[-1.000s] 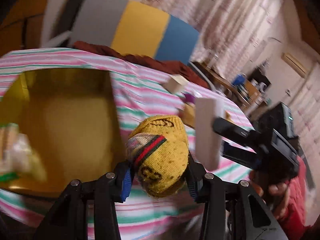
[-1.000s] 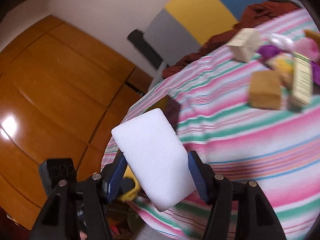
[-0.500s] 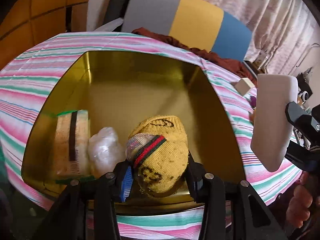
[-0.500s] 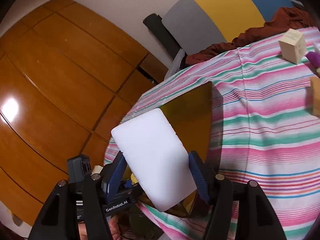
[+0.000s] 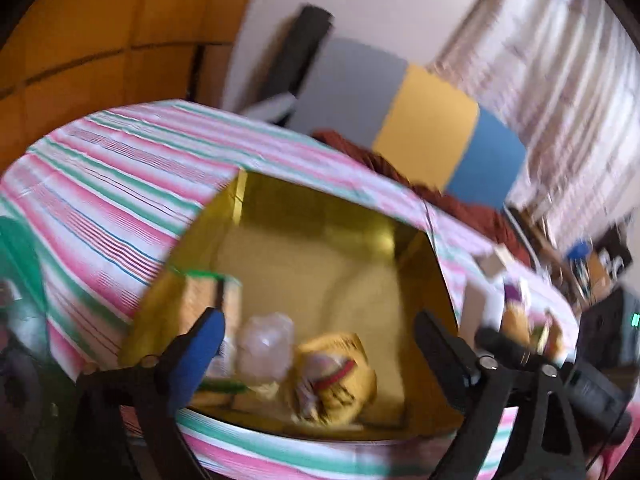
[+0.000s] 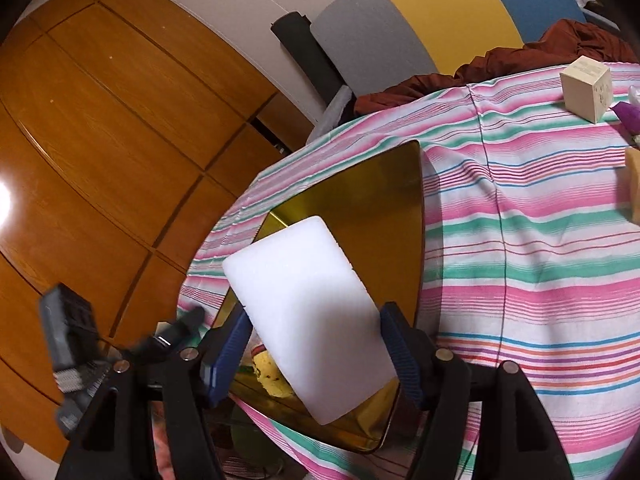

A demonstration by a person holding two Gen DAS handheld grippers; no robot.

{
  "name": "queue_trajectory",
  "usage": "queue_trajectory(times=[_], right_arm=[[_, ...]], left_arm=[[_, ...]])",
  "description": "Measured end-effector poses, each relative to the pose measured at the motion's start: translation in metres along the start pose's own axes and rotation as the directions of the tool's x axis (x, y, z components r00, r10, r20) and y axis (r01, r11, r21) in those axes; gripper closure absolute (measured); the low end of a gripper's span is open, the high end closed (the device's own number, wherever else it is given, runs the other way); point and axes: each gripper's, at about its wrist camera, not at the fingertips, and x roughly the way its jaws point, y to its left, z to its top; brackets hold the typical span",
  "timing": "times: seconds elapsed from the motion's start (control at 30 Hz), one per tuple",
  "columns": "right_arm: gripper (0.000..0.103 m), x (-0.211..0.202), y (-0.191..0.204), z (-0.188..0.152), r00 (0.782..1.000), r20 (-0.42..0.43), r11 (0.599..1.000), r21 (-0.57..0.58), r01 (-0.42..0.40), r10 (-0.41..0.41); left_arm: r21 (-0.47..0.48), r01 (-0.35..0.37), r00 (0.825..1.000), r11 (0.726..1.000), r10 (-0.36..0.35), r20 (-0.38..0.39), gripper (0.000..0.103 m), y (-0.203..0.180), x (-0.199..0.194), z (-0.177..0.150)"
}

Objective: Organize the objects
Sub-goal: 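Drop the hat into the gold tray with the left tool while the right tool drops the foam block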

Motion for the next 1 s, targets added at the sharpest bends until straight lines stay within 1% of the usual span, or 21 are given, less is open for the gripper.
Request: queue_trajectory(times=[0.03,0.13,0.2,0.3,0.5,0.7,0.73,0.87,1.0], right_arm=[[0.034,0.002,0.002,-0.001,1.000,-0.005,1.000,-0.010,0.026,-0.026],[0.033,0.007,0.005,-0.005,0.998,-0.017,0.998,-0.030,0.055,-0.055],[0.033,0.009,0.008,-0.008,0.996,-0.019,0.995,-0.047,0.089,-0.090],[0.032,0.008,0.011,-0.011,0.995,-0.015,0.993,-0.073,0.095,-0.096],[0.024,0.005,0.017,-0.012,0.990,0.010,0.984,-0.111,0.140,-0.140],[0.024,-0.007,0.013,-0.010,0.993,0.049,0.989,-0.095,0.114,-0.110],[0.024,-0.010,0.011,-0.009,0.992,0.060,0.988,-0.096,0.120,-0.114],[0.024,-0.022,0.006,-0.008,0.982,0.101,0.980,-0.108,0.170,-0.159],[0.024,-0.032,-0.007,-0.007,0.971,0.125,0.971,-0.100,0.218,-0.205]], left_arm=[[-0.014,-0.004,1.000,1.000,0.004,0.016,0.002,0.004,-0.003,0.003],[-0.047,-0.014,0.999,0.999,0.015,0.032,0.002,0.013,-0.004,0.007],[-0.066,-0.015,0.999,0.998,0.017,0.028,0.002,0.015,-0.005,0.007],[-0.083,-0.008,1.000,0.997,0.009,0.013,0.002,0.016,-0.004,0.004],[-0.054,-0.007,1.000,0.999,0.007,0.000,0.002,0.009,-0.003,0.000],[-0.047,-0.006,1.000,0.999,0.006,-0.003,0.002,0.005,-0.002,-0.002],[-0.045,-0.006,1.000,0.999,0.006,-0.005,0.002,0.004,-0.002,-0.003],[-0.026,0.001,1.000,1.000,-0.001,-0.020,0.000,-0.005,0.001,-0.009],[0.015,0.016,0.999,1.000,-0.016,-0.049,0.000,-0.019,0.007,-0.017]])
